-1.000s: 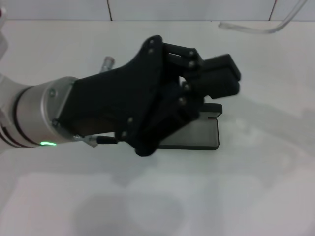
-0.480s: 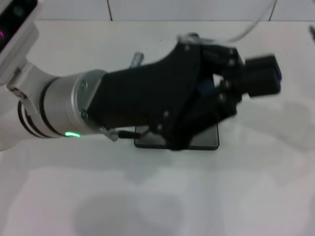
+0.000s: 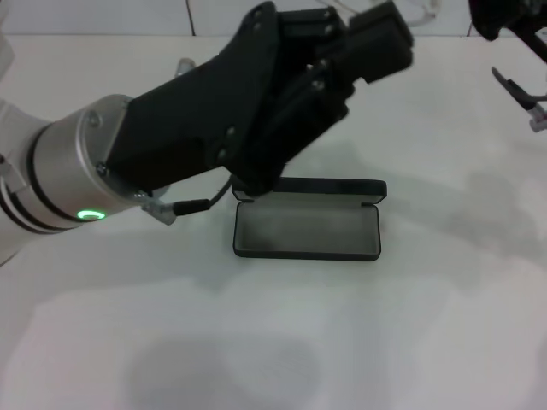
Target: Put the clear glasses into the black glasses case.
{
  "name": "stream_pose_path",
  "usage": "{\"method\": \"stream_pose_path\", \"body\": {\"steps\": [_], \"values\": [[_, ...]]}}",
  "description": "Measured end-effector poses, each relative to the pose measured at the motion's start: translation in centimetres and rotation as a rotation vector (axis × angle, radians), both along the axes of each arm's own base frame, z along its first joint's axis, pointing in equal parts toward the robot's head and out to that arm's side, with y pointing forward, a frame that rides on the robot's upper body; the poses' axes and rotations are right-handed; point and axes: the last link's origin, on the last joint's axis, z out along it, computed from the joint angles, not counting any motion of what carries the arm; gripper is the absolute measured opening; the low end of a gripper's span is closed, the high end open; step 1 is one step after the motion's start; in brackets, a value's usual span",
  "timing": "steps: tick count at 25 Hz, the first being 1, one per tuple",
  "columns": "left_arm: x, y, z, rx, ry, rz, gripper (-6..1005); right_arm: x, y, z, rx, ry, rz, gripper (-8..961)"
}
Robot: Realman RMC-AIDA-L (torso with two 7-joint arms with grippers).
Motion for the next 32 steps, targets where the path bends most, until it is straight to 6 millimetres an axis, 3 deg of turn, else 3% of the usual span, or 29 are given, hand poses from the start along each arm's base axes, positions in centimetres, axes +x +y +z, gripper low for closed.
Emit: {"method": "stream_pose_path", "body": {"steps": [16, 32], "values": [[-1.3, 1.4, 0.4, 0.028, 0.004, 0.126, 57, -0.9, 0.7, -2.9, -0.049, -0.147, -0.018, 106], [-2.6, 2.5, 0.7, 0.059, 0.010, 0.224, 58, -1.2, 0.8, -4.0, -0.040, -0.212, -0.012, 115]]}}
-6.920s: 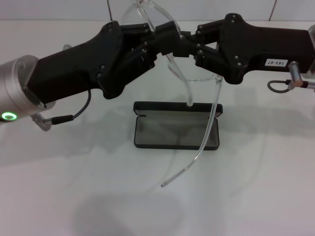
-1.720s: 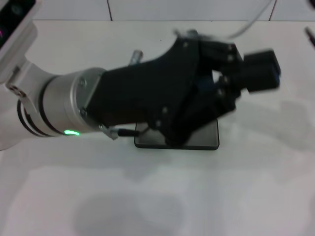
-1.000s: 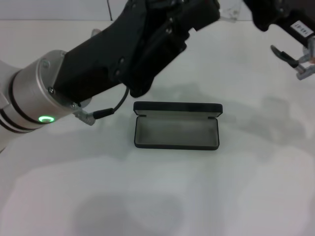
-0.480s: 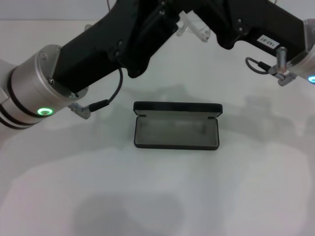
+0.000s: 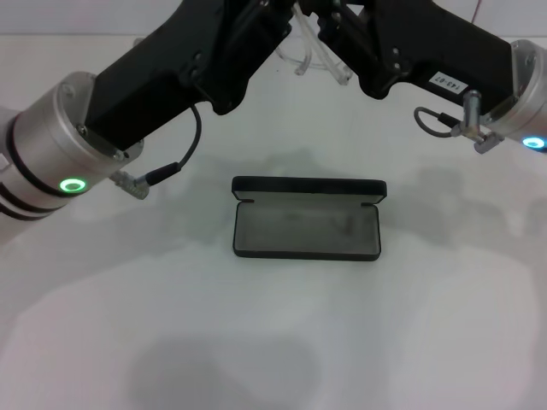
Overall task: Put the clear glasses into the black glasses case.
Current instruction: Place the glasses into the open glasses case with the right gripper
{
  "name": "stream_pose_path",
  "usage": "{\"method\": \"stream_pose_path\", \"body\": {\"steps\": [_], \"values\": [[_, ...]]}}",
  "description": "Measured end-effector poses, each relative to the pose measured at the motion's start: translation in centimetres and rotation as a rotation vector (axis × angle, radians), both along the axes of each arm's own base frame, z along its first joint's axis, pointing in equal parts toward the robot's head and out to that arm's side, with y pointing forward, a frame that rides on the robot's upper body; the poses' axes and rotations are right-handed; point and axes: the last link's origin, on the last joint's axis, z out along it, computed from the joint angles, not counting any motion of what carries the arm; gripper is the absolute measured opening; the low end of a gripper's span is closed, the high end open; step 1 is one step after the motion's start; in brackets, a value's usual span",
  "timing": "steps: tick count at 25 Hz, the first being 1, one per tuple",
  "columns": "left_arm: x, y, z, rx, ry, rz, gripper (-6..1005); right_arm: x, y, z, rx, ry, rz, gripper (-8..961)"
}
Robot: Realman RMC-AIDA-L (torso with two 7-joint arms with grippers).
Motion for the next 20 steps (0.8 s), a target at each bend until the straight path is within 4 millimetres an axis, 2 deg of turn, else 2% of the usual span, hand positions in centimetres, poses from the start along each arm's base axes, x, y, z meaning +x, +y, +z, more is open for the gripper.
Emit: {"method": "stream_pose_path", "body": {"steps": [20], "values": [[-0.27, 0.01, -0.02, 0.001, 0.011, 0.009, 57, 0.43, 0.09, 0.36, 0.038, 0.021, -0.022, 125]]}}
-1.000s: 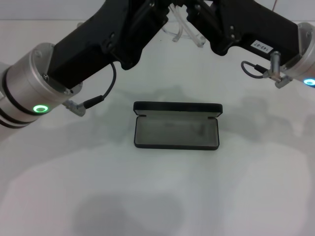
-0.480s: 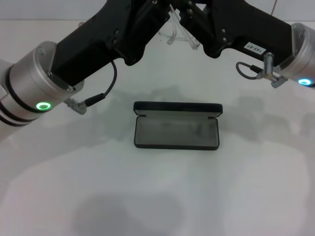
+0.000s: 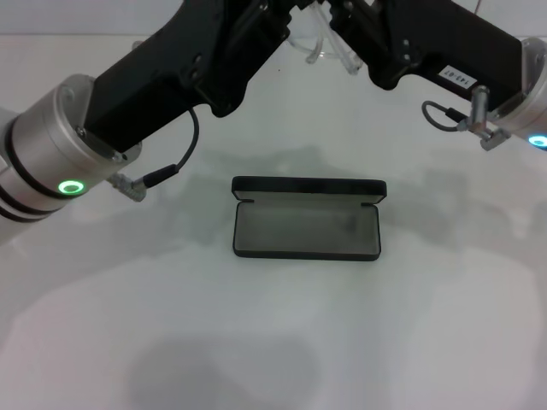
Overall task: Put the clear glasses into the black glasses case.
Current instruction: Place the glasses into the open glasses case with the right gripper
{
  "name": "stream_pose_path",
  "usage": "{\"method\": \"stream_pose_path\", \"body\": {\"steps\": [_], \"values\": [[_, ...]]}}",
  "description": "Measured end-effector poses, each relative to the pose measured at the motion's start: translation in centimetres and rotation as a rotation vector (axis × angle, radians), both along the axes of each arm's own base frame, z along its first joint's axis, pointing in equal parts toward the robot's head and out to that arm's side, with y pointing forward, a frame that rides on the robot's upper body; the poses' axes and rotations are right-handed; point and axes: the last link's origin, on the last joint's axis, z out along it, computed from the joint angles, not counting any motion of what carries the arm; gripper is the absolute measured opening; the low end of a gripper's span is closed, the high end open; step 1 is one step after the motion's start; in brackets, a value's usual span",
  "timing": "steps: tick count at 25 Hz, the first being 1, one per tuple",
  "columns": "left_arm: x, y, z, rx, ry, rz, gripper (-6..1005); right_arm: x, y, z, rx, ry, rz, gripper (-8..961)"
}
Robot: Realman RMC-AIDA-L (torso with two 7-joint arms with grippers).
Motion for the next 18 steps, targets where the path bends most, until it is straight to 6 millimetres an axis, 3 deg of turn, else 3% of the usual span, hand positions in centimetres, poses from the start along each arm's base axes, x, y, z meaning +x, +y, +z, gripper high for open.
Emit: {"method": "stream_pose_path", "body": {"steps": [12, 18], "values": [[-0.4, 0.1, 0.3, 0.009, 0.008, 0.009, 57, 0.5, -0.2, 0.2, 0.004, 0.003, -0.007, 132], [-4.5, -0.2, 4.0, 0.062, 0.089, 0.060, 58, 1.9, -1.4, 1.7, -0.031, -0.048, 0.020, 135]]}}
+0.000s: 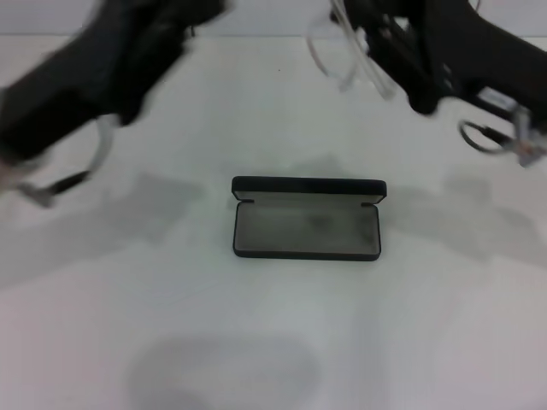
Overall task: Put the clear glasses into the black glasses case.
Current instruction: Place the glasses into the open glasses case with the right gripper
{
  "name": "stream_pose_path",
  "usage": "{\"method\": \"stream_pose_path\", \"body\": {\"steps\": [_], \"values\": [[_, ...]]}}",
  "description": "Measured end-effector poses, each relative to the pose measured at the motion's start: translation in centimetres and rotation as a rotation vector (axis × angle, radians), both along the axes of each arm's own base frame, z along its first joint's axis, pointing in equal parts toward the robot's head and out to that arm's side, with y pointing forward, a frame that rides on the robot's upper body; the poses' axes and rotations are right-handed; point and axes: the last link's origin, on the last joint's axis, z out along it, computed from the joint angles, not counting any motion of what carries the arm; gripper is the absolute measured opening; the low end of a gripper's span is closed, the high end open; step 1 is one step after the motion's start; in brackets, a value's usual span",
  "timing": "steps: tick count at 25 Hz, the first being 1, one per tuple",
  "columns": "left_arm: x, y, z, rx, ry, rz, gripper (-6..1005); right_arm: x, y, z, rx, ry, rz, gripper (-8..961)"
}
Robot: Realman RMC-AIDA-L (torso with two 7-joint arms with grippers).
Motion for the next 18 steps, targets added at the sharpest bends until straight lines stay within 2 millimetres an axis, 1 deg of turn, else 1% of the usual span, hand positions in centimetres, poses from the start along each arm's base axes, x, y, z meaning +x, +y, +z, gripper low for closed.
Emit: {"method": "stream_pose_path", "body": {"steps": [2, 5, 8, 10, 13, 18], "values": [[-2.3, -0.1, 2.1, 0.035, 0.043, 0.051, 58, 1.0, -1.3, 0.4, -0.024, -0.046, 0.010, 136], [-4.8, -0.5, 4.9, 0.074, 0.076, 0.122, 58, 2.0, -2.9, 0.7, -0.060, -0.177, 0.011, 138], [-6.6, -1.5, 7.2, 0.119, 0.097, 0.161, 59, 2.5, -3.6, 0.7, -0.099, -0.375, -0.015, 139], [-7.2, -2.2, 8.3, 0.141, 0.111, 0.172, 59, 2.6, -3.8, 0.6, -0.111, -0.537, -0.048, 140], [-7.5, -2.8, 9.0, 0.147, 0.138, 0.180, 60, 2.3, -3.5, 0.6, -0.099, -0.728, -0.108, 142], [-7.3, -2.9, 8.1, 0.104, 0.187, 0.172, 61, -0.2, -2.8, -0.7, -0.077, -1.006, -0.113, 144]]}}
